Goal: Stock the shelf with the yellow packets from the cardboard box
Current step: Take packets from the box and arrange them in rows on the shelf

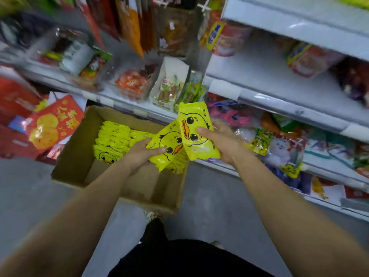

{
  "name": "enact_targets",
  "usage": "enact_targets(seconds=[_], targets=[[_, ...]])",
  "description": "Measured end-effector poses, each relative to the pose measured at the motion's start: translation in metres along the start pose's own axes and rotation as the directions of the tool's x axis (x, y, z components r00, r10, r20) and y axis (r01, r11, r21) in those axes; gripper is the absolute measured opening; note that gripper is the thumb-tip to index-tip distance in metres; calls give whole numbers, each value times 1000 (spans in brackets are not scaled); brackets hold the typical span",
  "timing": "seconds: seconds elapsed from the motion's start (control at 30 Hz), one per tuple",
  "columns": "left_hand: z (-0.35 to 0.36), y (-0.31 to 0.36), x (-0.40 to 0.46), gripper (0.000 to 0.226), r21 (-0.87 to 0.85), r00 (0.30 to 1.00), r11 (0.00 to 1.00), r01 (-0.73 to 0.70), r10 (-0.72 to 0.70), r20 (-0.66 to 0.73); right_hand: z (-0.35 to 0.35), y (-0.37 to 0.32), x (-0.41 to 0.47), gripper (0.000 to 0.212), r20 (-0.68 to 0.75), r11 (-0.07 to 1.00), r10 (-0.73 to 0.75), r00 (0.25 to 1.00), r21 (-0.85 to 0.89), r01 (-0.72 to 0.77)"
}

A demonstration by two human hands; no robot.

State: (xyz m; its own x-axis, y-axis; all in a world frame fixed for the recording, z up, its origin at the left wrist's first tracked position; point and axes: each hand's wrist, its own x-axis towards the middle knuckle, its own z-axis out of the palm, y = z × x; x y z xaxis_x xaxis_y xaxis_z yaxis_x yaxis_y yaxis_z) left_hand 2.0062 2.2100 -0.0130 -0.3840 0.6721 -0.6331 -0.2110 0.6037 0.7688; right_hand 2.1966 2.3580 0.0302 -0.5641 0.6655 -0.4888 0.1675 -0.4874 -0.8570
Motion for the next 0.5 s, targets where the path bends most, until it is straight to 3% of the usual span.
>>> enact_targets(seconds=[0.07,0.13,0.2,0.37,0.5], targets=[[30,15,-20,26,15,998,999,-46,45,46,-35,-16,-29,63,-6,998,-60,998,35,60],[62,33,-41,38,51,990,993,-104,99,103,-75,-31,-62,81,-36,991,-115,993,66,117],[95,50,-58,50,74,975,982,-176,163,153,-115,-45,-93,86,-66,983,-163,984,74,167],[188,90,-98,32,122,920,923,-364,335,205,-205,-72,-169,50,-162,946,-305,939,66,319],[257,121,-125,32,155,853,858,-491,436,288,-264,-91,-223,46,-245,914,-387,889,27,405]])
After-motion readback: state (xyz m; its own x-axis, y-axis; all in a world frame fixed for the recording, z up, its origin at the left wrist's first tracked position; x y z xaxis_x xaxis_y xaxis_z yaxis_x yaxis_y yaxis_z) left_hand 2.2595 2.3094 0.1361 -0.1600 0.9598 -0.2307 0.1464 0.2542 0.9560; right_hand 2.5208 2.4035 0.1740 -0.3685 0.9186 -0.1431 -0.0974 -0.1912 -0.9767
